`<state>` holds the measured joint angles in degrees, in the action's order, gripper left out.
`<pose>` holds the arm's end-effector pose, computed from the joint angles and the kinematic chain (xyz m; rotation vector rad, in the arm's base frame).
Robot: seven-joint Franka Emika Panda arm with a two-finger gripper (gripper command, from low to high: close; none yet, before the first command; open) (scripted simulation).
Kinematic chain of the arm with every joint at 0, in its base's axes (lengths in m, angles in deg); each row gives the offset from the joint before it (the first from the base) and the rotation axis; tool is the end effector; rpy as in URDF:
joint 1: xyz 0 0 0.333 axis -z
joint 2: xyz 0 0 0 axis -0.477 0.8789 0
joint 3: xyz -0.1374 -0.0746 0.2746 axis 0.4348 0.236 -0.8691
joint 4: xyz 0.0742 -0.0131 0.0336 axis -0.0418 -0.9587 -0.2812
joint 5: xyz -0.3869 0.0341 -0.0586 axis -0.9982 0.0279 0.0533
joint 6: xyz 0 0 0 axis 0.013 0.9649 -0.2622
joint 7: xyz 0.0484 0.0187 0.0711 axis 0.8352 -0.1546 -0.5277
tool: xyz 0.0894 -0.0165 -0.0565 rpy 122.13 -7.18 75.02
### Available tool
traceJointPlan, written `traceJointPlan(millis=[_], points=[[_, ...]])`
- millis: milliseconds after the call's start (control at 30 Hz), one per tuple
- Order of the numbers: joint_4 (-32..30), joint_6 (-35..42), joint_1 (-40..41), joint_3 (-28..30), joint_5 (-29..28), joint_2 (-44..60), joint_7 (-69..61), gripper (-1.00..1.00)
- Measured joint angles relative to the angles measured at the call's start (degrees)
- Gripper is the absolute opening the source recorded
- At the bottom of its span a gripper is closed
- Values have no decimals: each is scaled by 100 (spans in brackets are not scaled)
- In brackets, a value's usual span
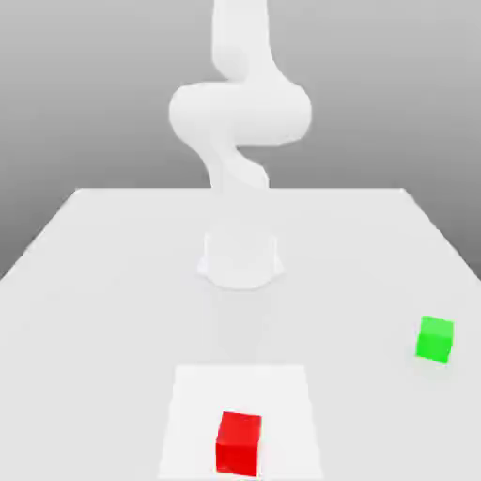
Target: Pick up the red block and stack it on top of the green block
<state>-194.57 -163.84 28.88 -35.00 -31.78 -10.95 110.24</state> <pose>0.3809 0.0005 0.6725 -2.4842 1.0706 -0.9479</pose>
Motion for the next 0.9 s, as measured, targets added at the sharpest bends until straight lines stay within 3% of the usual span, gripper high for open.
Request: traceJointPlan(millis=[900], points=[[-966, -2463, 141, -111, -90, 5641, 764, 0]])
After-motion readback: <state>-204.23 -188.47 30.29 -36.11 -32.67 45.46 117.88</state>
